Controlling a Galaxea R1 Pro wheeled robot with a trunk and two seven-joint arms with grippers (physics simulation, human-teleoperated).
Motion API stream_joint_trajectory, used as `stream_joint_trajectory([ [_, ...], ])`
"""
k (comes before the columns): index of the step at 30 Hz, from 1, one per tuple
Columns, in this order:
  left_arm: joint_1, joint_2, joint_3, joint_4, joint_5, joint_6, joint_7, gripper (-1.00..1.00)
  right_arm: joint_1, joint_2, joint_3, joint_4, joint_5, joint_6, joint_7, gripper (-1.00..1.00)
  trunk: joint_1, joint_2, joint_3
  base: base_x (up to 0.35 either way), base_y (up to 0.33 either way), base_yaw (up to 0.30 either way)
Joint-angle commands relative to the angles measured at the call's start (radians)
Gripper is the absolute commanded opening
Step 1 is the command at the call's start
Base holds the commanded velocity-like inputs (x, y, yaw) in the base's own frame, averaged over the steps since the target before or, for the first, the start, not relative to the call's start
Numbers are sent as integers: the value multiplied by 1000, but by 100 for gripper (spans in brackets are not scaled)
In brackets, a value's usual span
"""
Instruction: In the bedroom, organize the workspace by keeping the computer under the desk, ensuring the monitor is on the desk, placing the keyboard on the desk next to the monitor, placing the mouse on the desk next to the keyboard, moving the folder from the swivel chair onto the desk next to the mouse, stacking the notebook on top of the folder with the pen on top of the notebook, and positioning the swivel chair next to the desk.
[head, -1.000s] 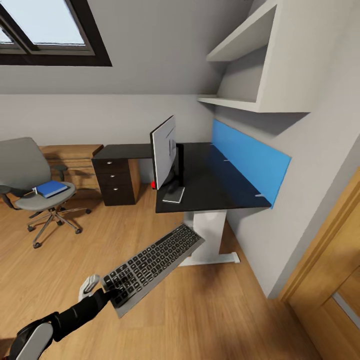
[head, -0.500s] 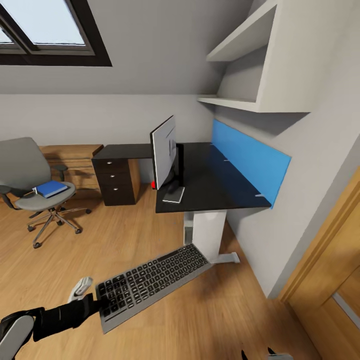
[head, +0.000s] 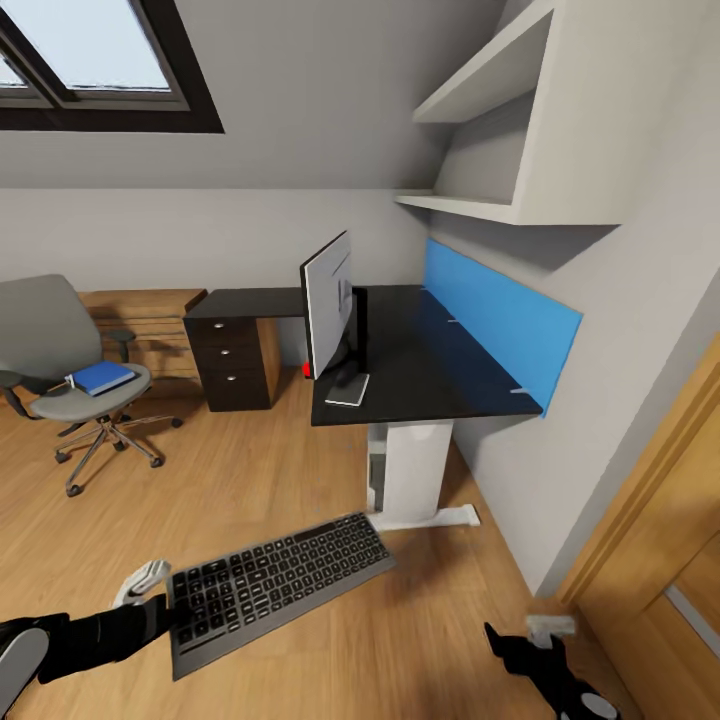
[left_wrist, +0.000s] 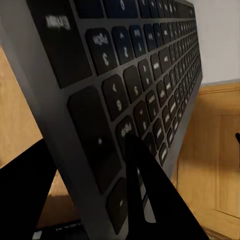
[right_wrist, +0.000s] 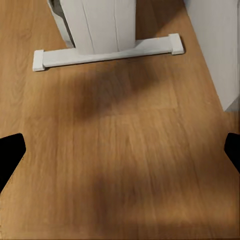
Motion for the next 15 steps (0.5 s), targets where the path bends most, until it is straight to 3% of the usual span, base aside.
stream_joint_trajectory([
  [1, -1, 10, 1, 0, -8, 5, -11, -100, -5, -1, -20, -32, -8, 51, 9, 100, 0, 0, -1, 0, 0, 0],
  [9, -1, 45, 1, 0, -14, 6, -11, -100, -50, -10, -56, -240, -15, 307, 13, 100, 0, 0, -1, 0, 0, 0],
  [11, -1, 47, 1, 0, -14, 6, -11, -100, -54, -9, -60, -303, -36, 353, 12, 100, 0, 0, -1, 0, 0, 0],
  [14, -1, 48, 1, 0, -14, 5, -11, -100, -56, -8, -70, -373, -110, 406, 12, 100, 0, 0, -1, 0, 0, 0],
  [15, -1, 47, 2, 0, -14, 5, -11, -100, -57, -9, -72, -392, -157, 420, 14, 100, 0, 0, -1, 0, 0, 0],
])
